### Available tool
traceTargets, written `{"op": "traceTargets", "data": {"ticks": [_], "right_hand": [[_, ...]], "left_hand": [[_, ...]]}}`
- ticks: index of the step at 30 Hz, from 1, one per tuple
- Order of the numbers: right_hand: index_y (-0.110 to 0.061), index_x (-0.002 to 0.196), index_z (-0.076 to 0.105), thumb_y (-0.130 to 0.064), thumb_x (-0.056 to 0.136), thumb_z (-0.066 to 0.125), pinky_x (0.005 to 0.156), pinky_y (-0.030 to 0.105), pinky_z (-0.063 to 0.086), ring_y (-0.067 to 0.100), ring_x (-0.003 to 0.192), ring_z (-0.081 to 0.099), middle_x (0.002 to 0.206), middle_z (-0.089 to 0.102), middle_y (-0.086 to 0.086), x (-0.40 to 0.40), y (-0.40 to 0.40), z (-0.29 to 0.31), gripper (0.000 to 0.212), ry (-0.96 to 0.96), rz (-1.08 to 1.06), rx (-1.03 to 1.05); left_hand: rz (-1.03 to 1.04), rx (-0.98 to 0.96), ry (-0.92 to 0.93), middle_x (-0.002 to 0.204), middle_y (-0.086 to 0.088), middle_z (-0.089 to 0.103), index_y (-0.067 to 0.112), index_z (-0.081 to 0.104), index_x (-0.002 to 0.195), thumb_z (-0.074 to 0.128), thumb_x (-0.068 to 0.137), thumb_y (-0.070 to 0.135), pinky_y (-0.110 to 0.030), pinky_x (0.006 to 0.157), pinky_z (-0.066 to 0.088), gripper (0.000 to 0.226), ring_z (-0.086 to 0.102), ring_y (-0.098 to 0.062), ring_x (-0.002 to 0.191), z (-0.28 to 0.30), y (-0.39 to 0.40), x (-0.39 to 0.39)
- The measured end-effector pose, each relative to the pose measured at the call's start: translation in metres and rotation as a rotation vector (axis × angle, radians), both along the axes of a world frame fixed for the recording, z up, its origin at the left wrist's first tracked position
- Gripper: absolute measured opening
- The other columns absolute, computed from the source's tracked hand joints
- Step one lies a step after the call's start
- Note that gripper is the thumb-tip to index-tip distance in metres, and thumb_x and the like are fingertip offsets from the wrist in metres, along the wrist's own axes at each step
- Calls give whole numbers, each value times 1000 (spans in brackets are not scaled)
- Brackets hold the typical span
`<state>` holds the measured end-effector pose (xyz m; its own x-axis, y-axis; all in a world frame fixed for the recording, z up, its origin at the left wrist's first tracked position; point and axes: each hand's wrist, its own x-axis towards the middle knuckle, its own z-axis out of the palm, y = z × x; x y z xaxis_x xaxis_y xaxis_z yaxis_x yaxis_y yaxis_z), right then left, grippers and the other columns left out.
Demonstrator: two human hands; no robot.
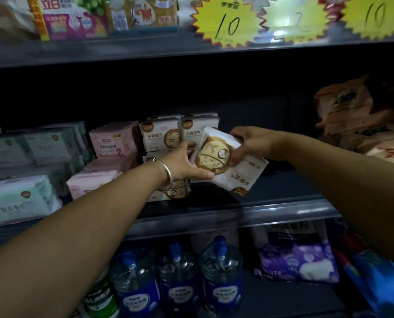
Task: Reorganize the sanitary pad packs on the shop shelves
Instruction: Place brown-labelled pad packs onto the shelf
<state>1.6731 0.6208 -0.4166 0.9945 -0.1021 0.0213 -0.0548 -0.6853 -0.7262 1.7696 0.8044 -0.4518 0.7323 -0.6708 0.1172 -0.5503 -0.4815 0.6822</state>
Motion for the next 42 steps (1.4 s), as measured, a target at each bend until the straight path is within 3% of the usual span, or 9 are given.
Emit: {"op": "traceTargets", "data": {"ticks": [4,8,10,15,19,22,32,38,42], "right_hand": [[-14,109,52,-3,73,71,77,42,57,29,92,68,103,69,11,0,-5,-13,42,-29,-26,237],[-14,117,52,-8,70,76,93,47,51,27,102,66,111,68,8,9,-12,-23,54,-28,-26,375],[-19,123,50,-17,61,82,101,49,43,24,110,61,116,66,2,11,-15,-24,70,-1,-30,296],[-31,145,24,-5,67,80,101,42,46,21,118,52,134,39,-9,9,-22,-10,100,-105,-51,235],[-21,130,40,-3,66,81,91,35,53,21,107,61,114,61,1,7,-22,-12,79,-3,20,27],[-26,144,24,-9,63,84,90,35,53,20,108,58,118,56,1,10,-25,-20,102,-70,-71,-1],[-26,114,41,-12,63,85,62,22,51,11,88,55,97,50,-8,22,-32,-39,69,-39,-141,-33],[-26,113,42,-8,65,83,59,21,50,6,83,54,95,51,-9,36,-29,-51,67,4,-103,11],[-22,123,41,-4,68,80,60,23,52,13,86,55,100,50,-4,41,-30,-48,69,32,-127,4]], "left_hand": [[-17,-298,296,132,-7,52,11,24,142,90,52,21,-36,104,44,112,52,-23,120,-6,-5,2],[-167,-508,440,108,-8,66,9,54,117,69,72,-9,-29,83,56,50,64,-23,102,1,-12,-6],[-78,-530,384,101,-5,66,14,52,109,74,70,-5,-39,83,57,49,66,-22,94,7,-17,-7],[4,-258,111,127,-1,50,29,29,141,86,56,21,-37,83,55,103,60,-22,103,20,-35,1],[-52,-63,-105,134,3,47,21,23,144,83,64,22,-31,90,49,101,56,-19,108,30,-53,-4],[-104,79,-188,140,2,44,19,21,145,83,65,22,-29,91,47,101,53,-18,111,27,-65,-6],[-133,485,-282,149,0,33,20,15,148,83,64,37,-32,111,32,109,37,-19,133,16,-50,24],[-83,415,-198,145,0,41,18,35,143,54,86,52,-29,108,31,69,41,-17,130,18,-36,36],[41,399,-350,136,-7,50,15,47,134,36,100,34,-23,88,33,40,48,-23,122,20,-41,46]]}}
